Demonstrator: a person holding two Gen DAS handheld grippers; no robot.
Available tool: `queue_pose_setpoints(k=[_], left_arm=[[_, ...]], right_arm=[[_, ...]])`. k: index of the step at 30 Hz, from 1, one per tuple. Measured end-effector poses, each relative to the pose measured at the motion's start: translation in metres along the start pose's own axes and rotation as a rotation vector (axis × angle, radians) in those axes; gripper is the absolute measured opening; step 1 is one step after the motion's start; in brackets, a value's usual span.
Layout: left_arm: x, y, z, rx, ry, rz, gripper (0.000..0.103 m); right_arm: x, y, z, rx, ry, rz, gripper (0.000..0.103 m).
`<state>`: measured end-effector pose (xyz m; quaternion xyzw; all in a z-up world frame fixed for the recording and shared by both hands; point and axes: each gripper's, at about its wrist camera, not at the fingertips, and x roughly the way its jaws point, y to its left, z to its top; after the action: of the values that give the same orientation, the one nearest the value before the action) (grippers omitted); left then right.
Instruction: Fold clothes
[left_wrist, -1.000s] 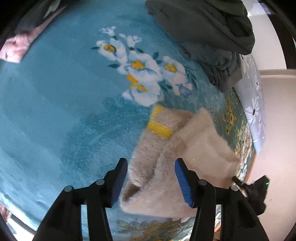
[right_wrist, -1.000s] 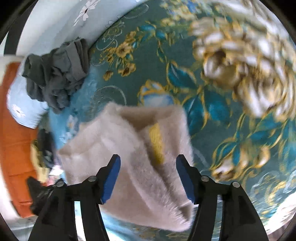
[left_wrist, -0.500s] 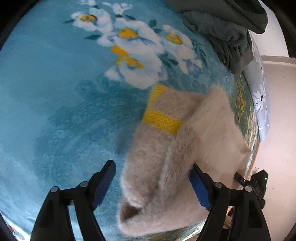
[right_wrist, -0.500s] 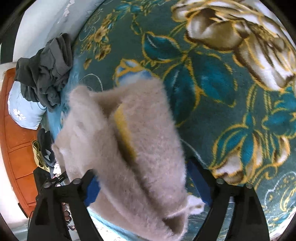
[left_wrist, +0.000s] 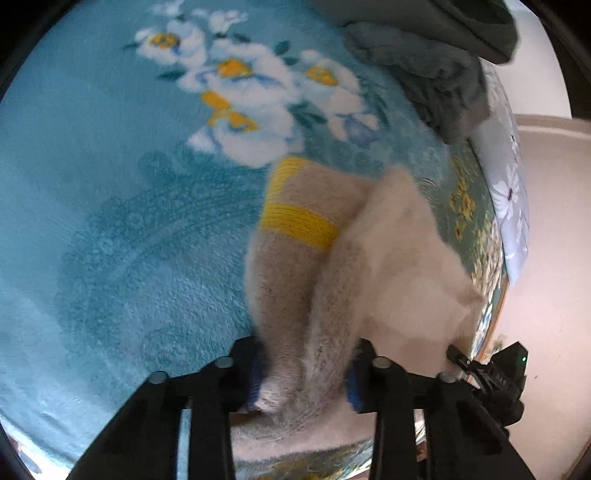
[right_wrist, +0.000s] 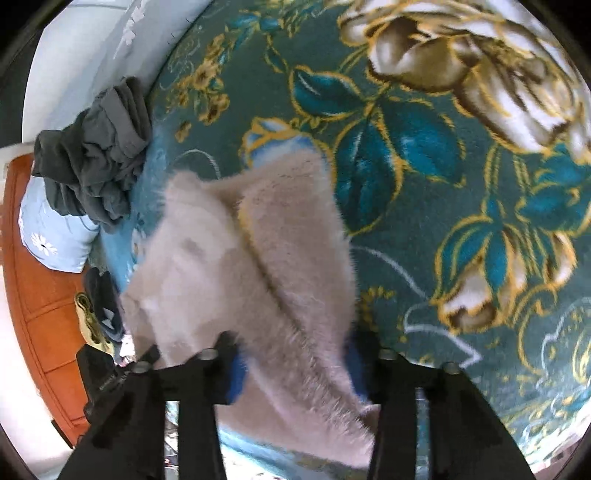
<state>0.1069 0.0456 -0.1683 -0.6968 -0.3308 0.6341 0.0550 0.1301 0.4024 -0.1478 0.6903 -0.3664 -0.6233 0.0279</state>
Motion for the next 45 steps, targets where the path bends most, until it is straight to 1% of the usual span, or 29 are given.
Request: queue_pose_setpoints(k=[1,2,7,10,13,16,18,19,22,25,32,37,42,45], left_arm=[[-0.006,-0.005,-0.002,0.013,-0.004,-0.001,0.03],[-0.011,-0.01,-0.005,0.026,-0.009,-0.003,0.029],[-0.048,-0.032,-0.021,0.092,-0.031,-0.017,0.028],[-0.076,-0.035,-0.043,0.13,-0.045,-0.023,0.027],[-0.11,-0.033,-0.054,0.141,-0.068,-0.042,0.027],[-0.144,-0.017,-0.067,0.143,-0.104,-0.062,0.027],[-0.165,-0.009,-0.068,0.135,-0.13,-0.056,0.027],[-0.18,-0.004,-0.075,0.134,-0.146,-0.056,0.027],[-0.215,0.004,-0.09,0.144,-0.203,-0.047,0.027],[-0.245,0.015,-0.106,0.137,-0.277,-0.047,0.027],[-0.316,0.053,-0.152,0.041,-0.473,-0.059,0.027],[-0.364,0.074,-0.189,-0.008,-0.574,-0.06,0.027],[-0.39,0.096,-0.207,-0.036,-0.631,-0.067,0.027],[-0.401,0.11,-0.205,-0.042,-0.645,-0.075,0.027]], right_arm=[[-0.004,0.005,-0.003,-0.001,-0.004,0.007,0.036],[-0.008,0.009,-0.006,-0.009,-0.006,0.007,0.035],[-0.025,0.046,-0.023,-0.052,-0.022,0.013,0.031],[-0.046,0.059,-0.041,-0.085,-0.041,0.032,0.03],[-0.067,0.079,-0.065,-0.128,-0.06,0.047,0.029],[-0.083,0.098,-0.094,-0.158,-0.075,0.067,0.029],[-0.093,0.112,-0.109,-0.184,-0.079,0.077,0.029],[-0.101,0.121,-0.121,-0.207,-0.076,0.083,0.029],[-0.1,0.146,-0.135,-0.259,-0.06,0.088,0.029],[-0.101,0.179,-0.151,-0.35,-0.046,0.098,0.029],[-0.108,0.255,-0.185,-0.588,-0.004,0.181,0.028],[-0.118,0.3,-0.216,-0.733,0.024,0.226,0.028],[-0.121,0.326,-0.239,-0.79,0.035,0.256,0.028],[-0.116,0.338,-0.249,-0.803,0.043,0.259,0.028]])
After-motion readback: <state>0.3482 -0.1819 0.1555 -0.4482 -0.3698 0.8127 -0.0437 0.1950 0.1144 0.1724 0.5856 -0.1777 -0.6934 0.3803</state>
